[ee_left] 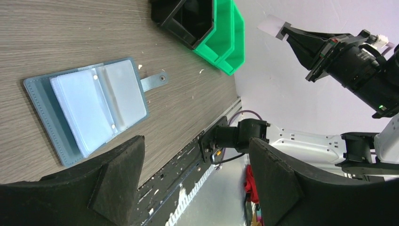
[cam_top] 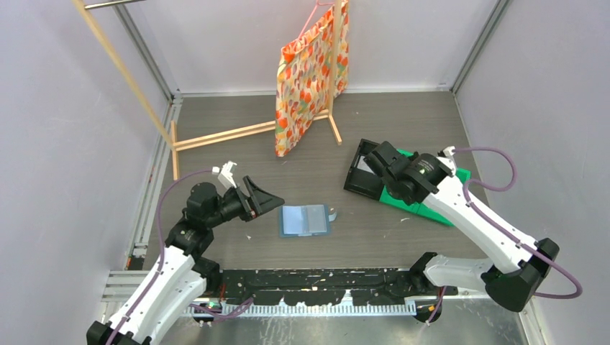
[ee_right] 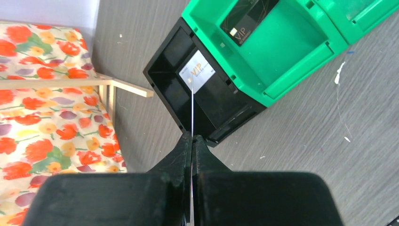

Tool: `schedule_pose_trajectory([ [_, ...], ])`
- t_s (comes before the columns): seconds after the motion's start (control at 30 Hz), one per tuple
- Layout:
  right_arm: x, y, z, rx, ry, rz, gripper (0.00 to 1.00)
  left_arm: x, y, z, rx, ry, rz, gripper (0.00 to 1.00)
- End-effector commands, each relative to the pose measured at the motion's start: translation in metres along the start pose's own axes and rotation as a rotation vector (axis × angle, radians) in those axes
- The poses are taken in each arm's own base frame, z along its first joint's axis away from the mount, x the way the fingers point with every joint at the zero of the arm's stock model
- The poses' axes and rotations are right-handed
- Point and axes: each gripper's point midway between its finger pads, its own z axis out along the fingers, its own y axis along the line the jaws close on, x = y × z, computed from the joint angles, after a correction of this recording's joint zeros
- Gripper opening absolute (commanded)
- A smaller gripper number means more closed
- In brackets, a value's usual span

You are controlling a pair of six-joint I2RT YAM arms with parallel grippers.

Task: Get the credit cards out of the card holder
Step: Place the credit card in the storage box.

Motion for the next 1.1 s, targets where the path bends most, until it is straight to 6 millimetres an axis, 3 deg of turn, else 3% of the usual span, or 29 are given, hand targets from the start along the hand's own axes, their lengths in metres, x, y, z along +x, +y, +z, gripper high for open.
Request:
schedule_pose_trajectory([
  [0.0,-0.02,0.022,0.005,-0.1,-0.081,0.049,0.01,0.0,0.0,0.003,0.014,0.004,0.015,0.82],
  [0.13,-0.009,0.034,0.021,-0.031,-0.079,-0.005,0.01,0.001,-0.005,0.003,0.028,0.022,0.018,0.81],
  [0.3,0.02,0.054,0.044,-0.051,-0.057,-0.067,0.01,0.003,0.0,0.001,0.009,0.024,0.016,0.81],
  [0.43,0.022,0.067,0.048,-0.106,-0.05,-0.282,0.01,0.006,0.001,-0.002,0.003,0.018,0.015,0.81],
  [0.6,0.02,0.067,0.062,-0.057,-0.034,-0.627,0.01,0.006,0.008,0.0,-0.008,0.012,0.007,0.8],
  [0.77,0.032,0.058,0.083,-0.014,-0.006,-1.054,0.01,0.006,0.003,-0.001,0.0,0.024,0.018,0.8],
  [0.83,0.028,0.059,0.086,-0.013,-0.044,-1.157,0.01,0.004,0.002,-0.002,-0.002,0.019,0.03,0.8],
  [0.97,0.03,0.062,0.091,-0.127,-0.119,-1.372,0.01,0.004,0.003,-0.002,-0.008,0.015,0.033,0.8],
  [1.07,0.047,0.071,0.082,-0.338,-0.176,-1.492,0.01,0.005,0.003,-0.002,-0.007,0.015,0.027,0.8],
])
